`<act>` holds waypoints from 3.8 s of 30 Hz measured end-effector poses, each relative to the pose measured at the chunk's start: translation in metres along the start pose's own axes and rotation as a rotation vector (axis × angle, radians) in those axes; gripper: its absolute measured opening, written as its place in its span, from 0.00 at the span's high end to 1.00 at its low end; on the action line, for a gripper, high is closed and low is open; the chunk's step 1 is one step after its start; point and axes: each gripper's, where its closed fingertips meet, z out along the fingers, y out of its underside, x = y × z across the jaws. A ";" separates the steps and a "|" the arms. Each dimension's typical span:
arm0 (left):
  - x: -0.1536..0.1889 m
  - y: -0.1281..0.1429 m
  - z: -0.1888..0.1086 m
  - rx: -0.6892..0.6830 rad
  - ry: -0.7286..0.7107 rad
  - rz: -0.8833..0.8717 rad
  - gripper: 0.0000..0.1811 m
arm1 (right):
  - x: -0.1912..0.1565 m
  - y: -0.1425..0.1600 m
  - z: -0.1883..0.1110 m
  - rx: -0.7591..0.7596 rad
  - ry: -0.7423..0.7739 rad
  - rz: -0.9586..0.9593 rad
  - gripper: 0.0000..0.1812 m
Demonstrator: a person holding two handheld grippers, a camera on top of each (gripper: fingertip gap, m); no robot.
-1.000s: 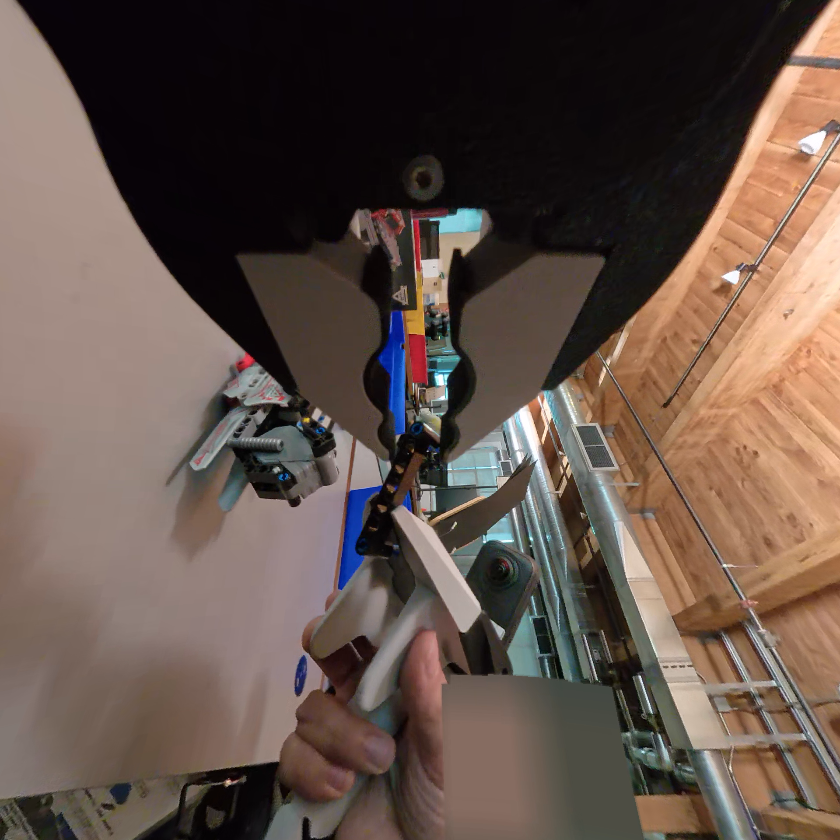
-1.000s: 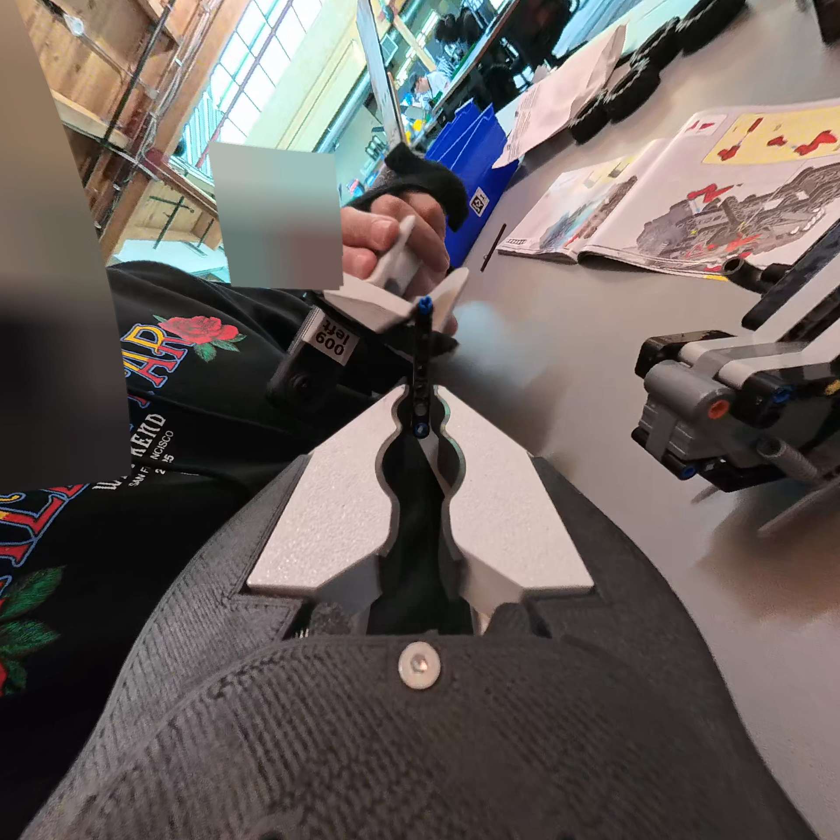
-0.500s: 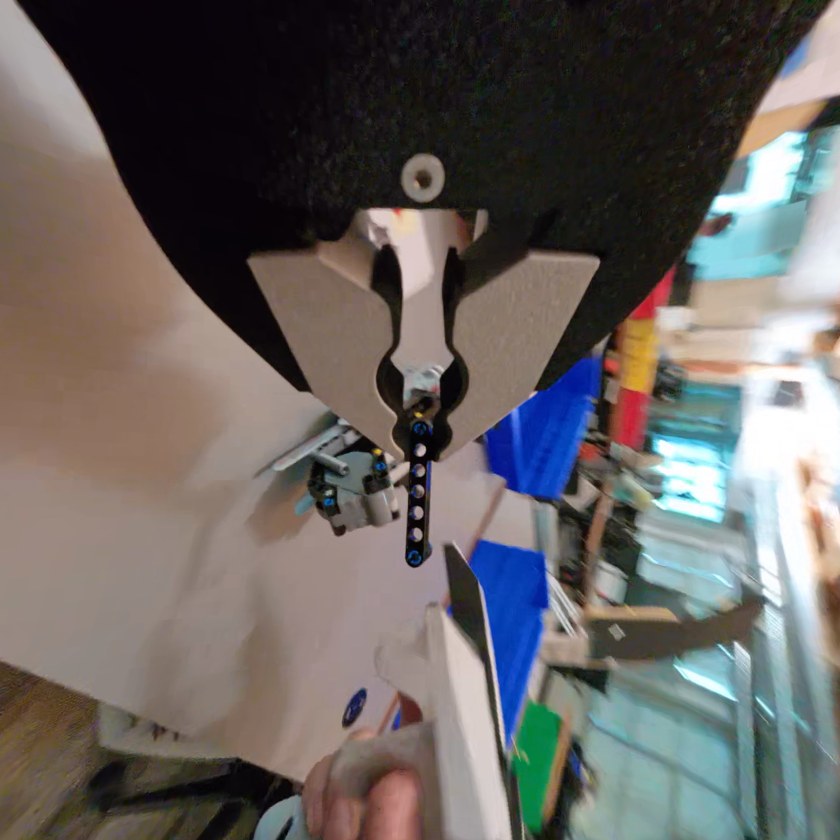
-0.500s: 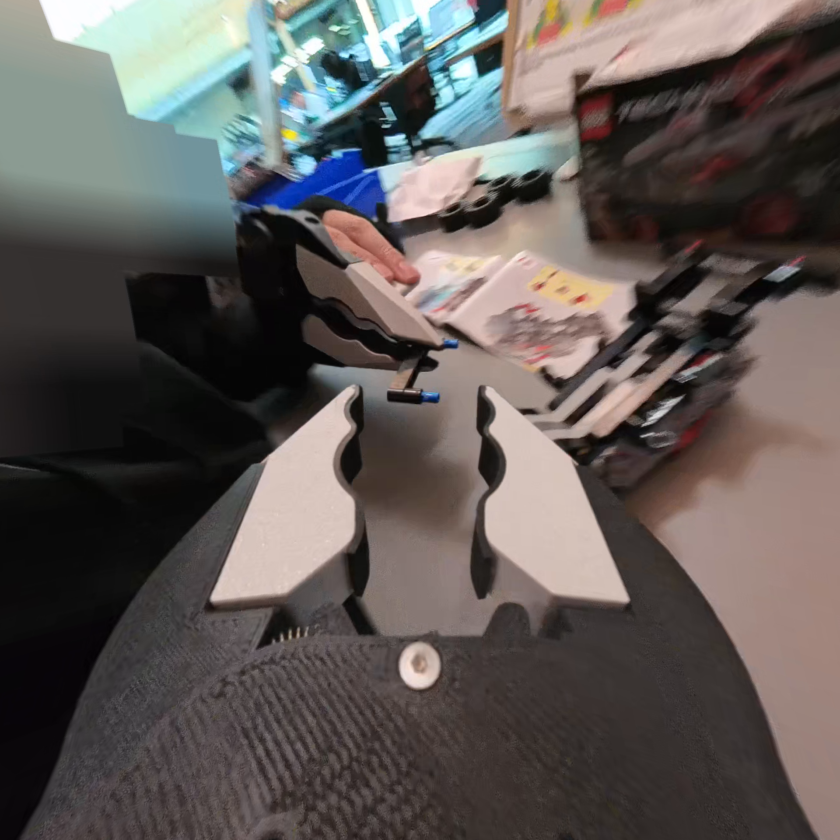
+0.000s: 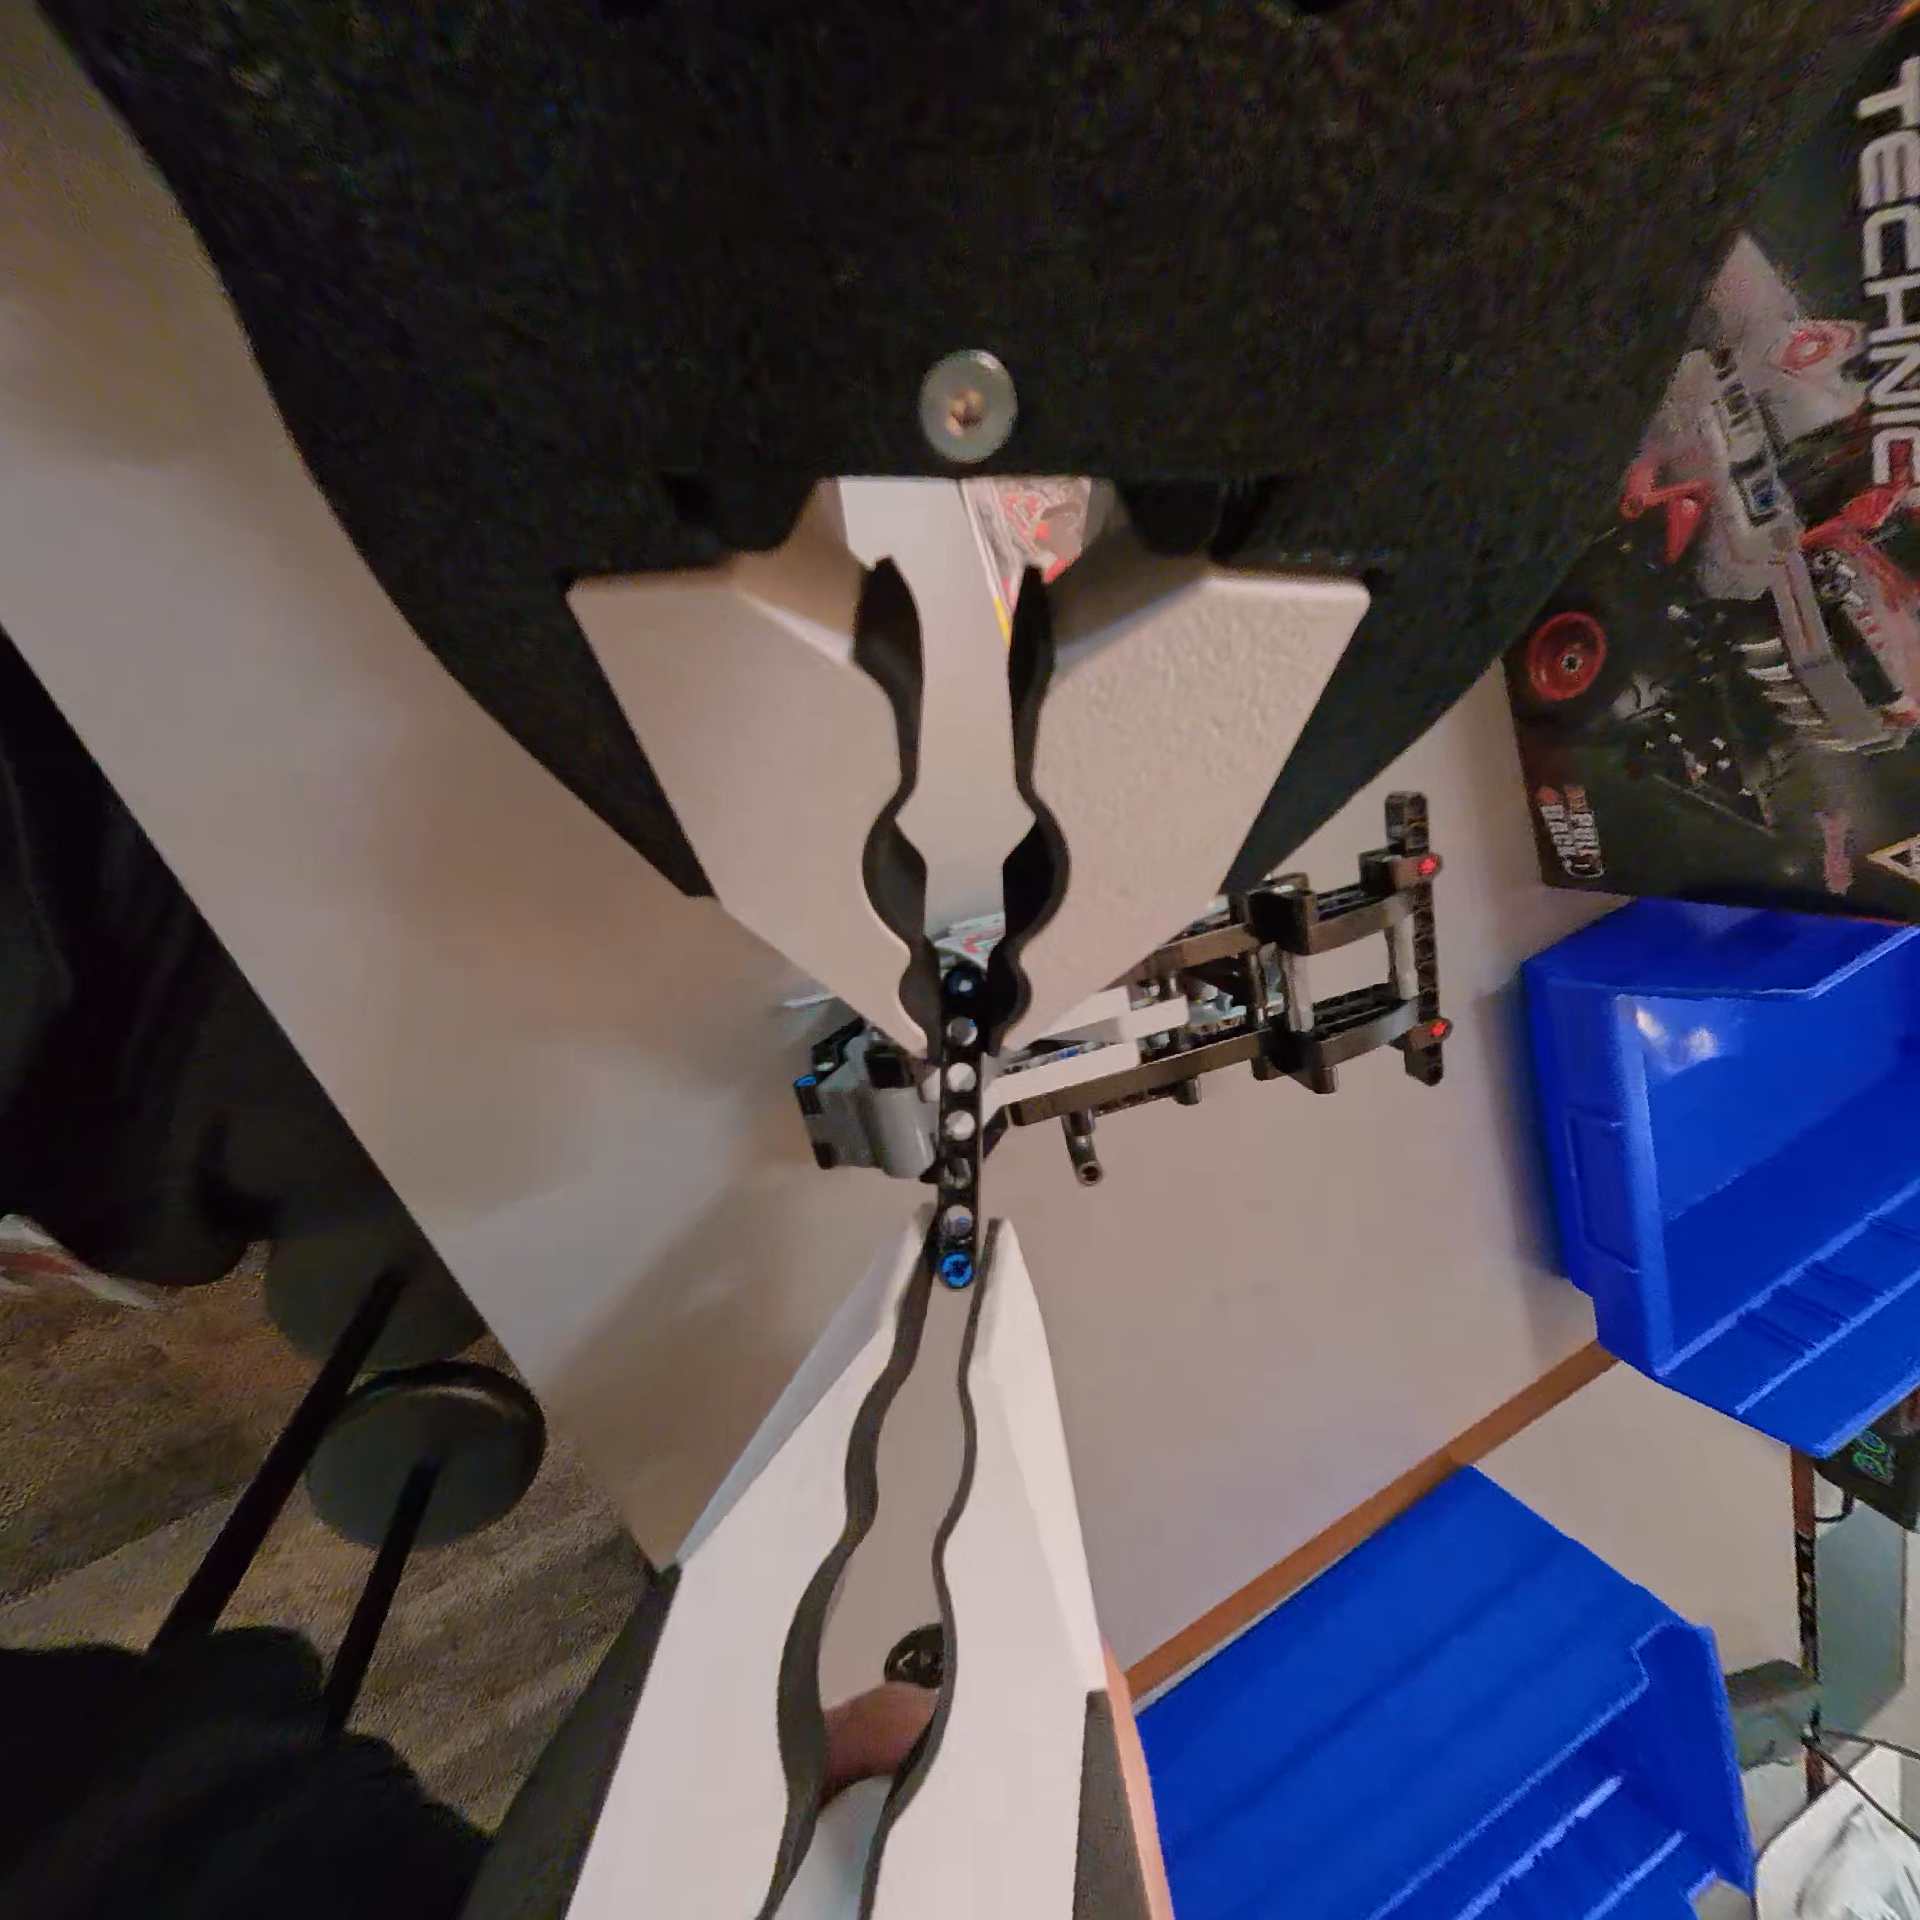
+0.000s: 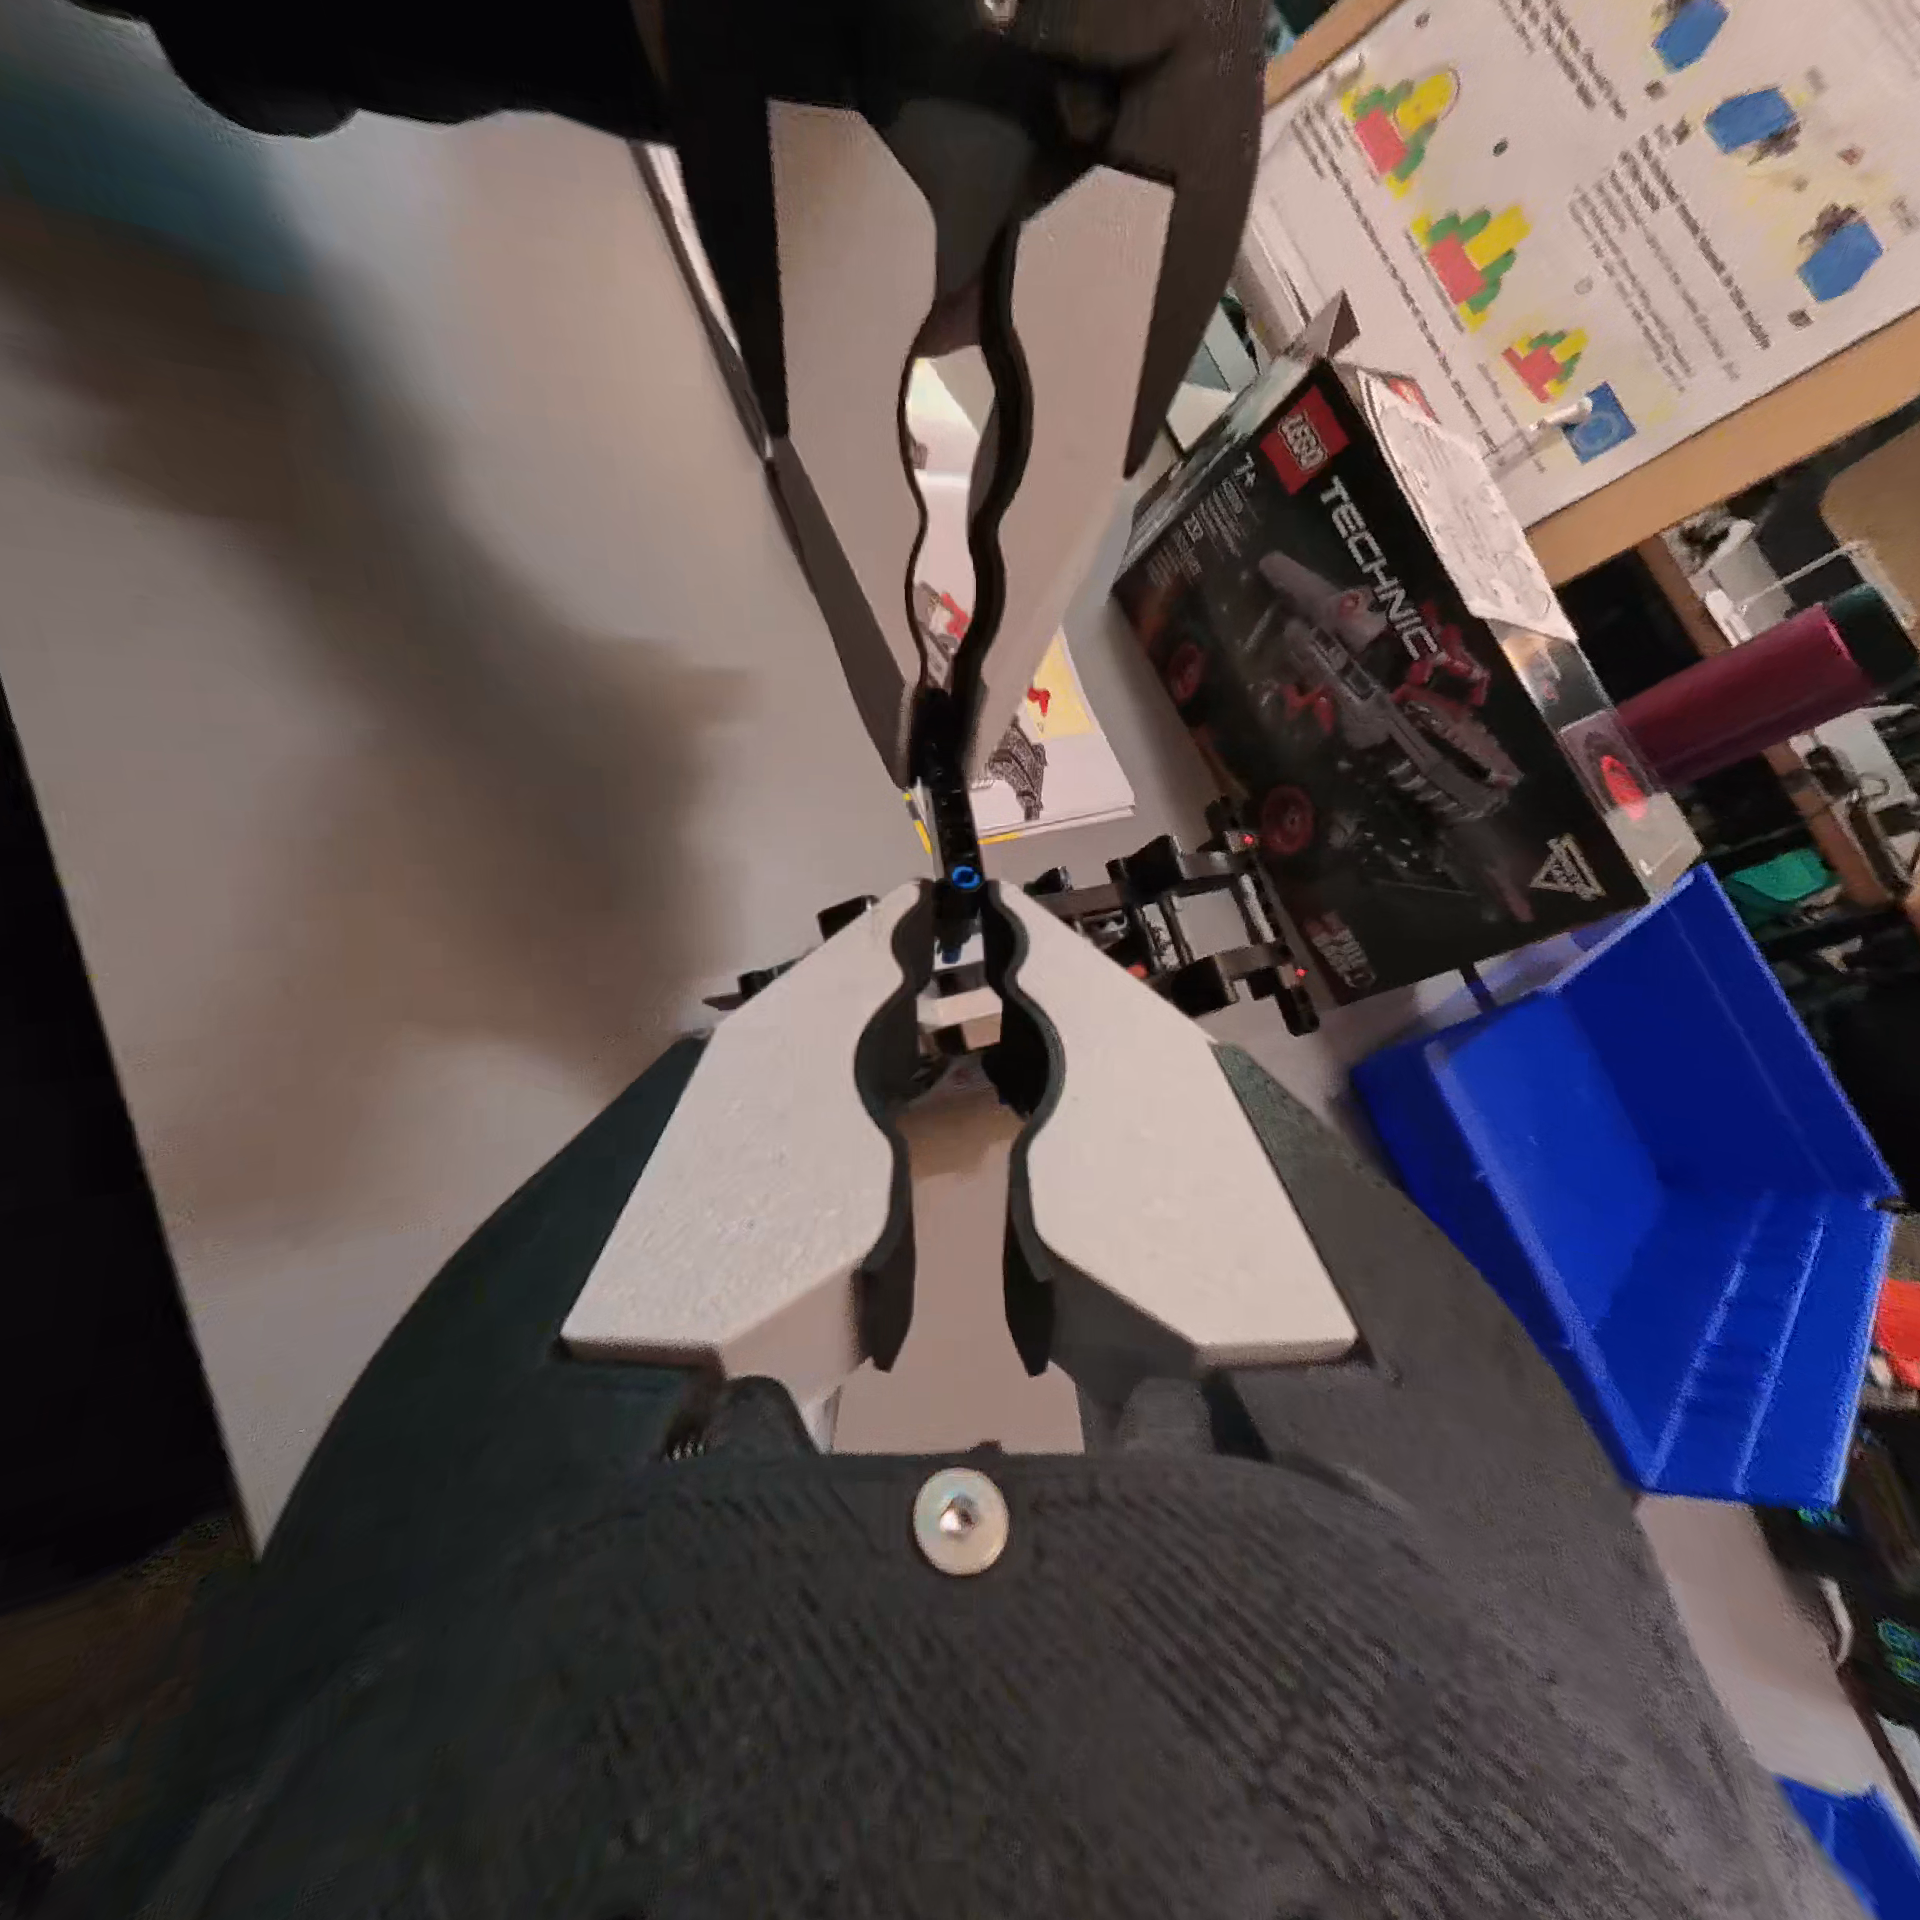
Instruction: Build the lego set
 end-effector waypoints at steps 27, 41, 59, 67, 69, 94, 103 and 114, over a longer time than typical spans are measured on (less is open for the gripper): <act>0.028 -0.034 0.036 0.270 -0.415 0.005 0.64 | 0.068 0.029 -0.034 0.847 0.037 0.339 0.97; 0.004 -0.011 0.078 0.068 -0.358 0.123 0.86 | 0.067 0.040 -0.012 0.769 0.057 0.407 0.97; 0.006 0.001 0.040 0.176 -0.251 0.069 0.88 | 0.056 0.023 -0.006 0.795 0.133 0.418 0.97; 0.003 -0.011 0.027 0.248 -0.213 0.023 0.88 | 0.061 0.028 -0.014 0.818 0.200 0.445 0.97; 0.000 -0.008 0.020 0.249 -0.229 0.017 0.88 | 0.060 0.028 -0.016 0.817 0.217 0.446 0.97; -0.011 0.057 0.003 0.194 -0.084 -0.422 0.79 | 0.032 0.041 0.002 0.238 0.396 0.754 0.97; -0.018 0.048 -0.001 0.147 -0.098 -0.309 0.79 | 0.028 0.049 0.022 0.216 0.273 0.744 0.97; -0.057 0.022 0.016 0.182 -0.044 -0.030 0.86 | 0.023 0.051 0.039 0.080 0.108 0.673 0.97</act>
